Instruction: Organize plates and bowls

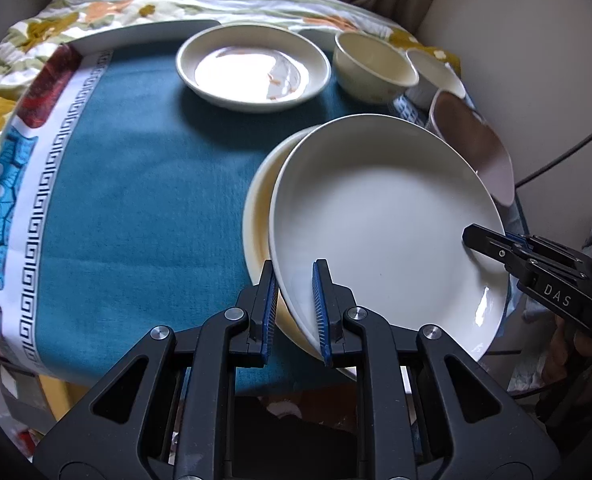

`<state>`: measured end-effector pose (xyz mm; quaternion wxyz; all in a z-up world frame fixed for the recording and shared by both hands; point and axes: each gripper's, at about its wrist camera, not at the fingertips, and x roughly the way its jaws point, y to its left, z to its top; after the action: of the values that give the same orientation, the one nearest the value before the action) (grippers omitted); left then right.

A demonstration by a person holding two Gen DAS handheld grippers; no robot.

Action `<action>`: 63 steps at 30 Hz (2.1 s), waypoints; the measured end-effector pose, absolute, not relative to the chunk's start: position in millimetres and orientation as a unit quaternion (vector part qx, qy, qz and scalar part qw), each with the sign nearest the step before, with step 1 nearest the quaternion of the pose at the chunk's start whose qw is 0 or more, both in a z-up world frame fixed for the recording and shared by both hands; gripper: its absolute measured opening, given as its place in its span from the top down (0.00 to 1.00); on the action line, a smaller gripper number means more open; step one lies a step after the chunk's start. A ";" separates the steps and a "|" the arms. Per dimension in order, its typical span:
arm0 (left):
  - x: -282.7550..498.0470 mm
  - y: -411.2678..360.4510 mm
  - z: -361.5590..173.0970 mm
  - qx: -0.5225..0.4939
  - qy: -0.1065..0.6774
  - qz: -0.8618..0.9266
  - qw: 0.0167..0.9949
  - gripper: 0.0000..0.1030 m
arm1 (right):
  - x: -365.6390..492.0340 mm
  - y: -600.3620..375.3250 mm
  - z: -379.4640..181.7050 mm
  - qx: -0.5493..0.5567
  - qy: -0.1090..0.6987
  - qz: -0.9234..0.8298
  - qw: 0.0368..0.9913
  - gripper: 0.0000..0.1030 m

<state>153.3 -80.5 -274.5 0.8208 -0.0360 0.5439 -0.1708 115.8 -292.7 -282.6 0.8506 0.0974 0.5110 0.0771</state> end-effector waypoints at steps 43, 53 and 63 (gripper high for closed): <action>166.6 -129.3 -295.6 0.180 0.511 -0.138 0.829 0.85 | 114.6 -292.3 -298.2 0.054 0.499 0.025 0.864 0.84; 162.9 -130.8 -291.6 0.206 0.495 -0.128 0.834 0.85 | 113.0 -287.0 -297.3 0.047 0.499 0.025 0.865 0.85; 161.9 -126.8 -289.0 0.193 0.496 -0.123 0.838 0.85 | 110.4 -285.4 -296.7 0.050 0.499 0.027 0.865 0.85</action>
<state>161.8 -126.8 -289.0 0.8379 0.1926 0.4956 -0.1231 110.4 -285.4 -296.7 0.8645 0.0504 0.4993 0.0270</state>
